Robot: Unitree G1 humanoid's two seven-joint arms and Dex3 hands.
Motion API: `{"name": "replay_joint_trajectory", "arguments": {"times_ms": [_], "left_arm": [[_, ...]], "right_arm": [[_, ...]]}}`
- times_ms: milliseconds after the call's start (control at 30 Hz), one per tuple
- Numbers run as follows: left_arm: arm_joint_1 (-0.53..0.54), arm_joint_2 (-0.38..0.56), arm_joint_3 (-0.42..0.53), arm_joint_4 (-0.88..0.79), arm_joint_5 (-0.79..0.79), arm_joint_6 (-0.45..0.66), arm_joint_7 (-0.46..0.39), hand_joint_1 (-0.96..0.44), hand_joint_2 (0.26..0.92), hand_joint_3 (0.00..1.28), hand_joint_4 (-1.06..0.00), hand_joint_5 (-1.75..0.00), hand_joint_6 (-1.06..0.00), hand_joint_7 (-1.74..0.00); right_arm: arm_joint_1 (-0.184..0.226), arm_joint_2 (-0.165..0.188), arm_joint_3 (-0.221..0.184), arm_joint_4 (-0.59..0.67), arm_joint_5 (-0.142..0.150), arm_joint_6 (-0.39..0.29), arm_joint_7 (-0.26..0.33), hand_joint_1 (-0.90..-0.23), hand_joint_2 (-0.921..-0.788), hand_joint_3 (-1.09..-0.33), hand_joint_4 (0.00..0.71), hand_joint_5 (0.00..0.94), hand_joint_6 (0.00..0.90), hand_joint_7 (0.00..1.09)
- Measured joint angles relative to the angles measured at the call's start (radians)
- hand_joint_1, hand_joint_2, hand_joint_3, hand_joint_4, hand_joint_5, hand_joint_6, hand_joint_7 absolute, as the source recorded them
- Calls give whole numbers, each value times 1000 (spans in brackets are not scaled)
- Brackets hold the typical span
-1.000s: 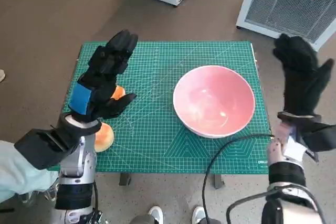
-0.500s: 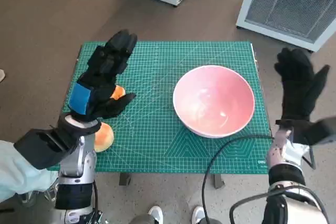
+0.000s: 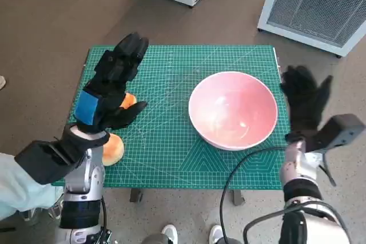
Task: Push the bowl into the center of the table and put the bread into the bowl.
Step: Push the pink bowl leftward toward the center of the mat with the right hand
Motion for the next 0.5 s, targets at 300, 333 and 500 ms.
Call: {"name": "replay_joint_trajectory", "arguments": {"times_ms": [300,333,500], "left_arm": [[31,18,18,-44,-6,18,0,-630,921,230,-192,0,-147,-288],[34,19,20,-49,-6,20,0,-630,921,230,-192,0,-147,-288],[50,19,23,-73,-7,29,2,-630,921,231,-190,0,-147,-286]], "right_arm": [[-21,37,-19,4,1,56,-9,-551,-921,-882,193,6,93,496],[-25,41,-20,4,2,61,-9,-552,-921,-879,194,6,95,495],[-44,64,-41,6,9,88,-9,-583,-921,-868,200,7,107,488]]}}
